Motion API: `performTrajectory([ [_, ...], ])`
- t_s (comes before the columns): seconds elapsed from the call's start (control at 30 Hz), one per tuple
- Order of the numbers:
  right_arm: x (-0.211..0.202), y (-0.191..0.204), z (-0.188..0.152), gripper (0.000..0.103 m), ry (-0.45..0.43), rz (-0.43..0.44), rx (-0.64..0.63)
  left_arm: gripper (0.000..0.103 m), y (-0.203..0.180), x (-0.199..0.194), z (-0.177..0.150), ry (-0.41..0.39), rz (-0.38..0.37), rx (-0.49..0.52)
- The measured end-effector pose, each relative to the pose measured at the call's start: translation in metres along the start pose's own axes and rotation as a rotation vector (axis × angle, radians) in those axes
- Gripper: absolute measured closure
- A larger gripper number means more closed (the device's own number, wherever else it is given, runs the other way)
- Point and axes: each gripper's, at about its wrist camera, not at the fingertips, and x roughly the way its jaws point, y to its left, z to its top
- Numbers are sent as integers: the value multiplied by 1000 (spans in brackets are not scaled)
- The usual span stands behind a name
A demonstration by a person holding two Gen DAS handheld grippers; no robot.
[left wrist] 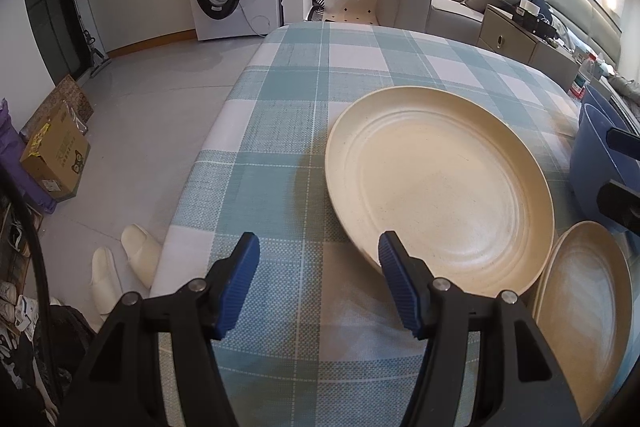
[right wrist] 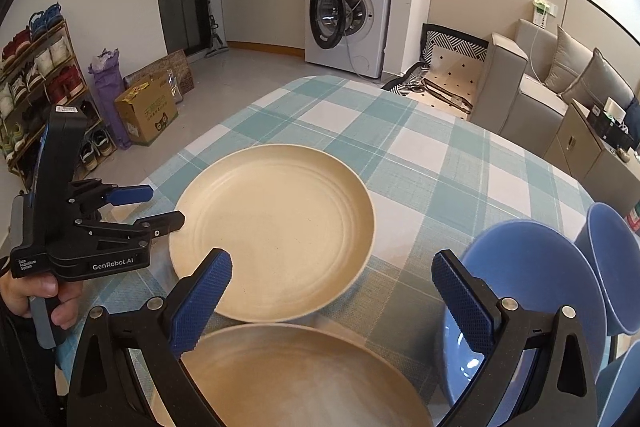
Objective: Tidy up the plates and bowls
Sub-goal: 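Close both grippers on the rim of the cream plate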
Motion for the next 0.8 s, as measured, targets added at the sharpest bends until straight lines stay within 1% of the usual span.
performTrajectory([
  [0.13,12,12,7,1,19,20,-20,40,6,-1,0,2,9,-7],
  [0.33,37,18,14,1,69,25,-14,40,12,0,-1,4,3,-17],
  [0.53,63,18,15,4,124,15,-13,39,17,0,-2,4,3,-23],
  [0.8,77,17,15,5,142,-29,-26,38,23,5,-2,15,11,-34],
])
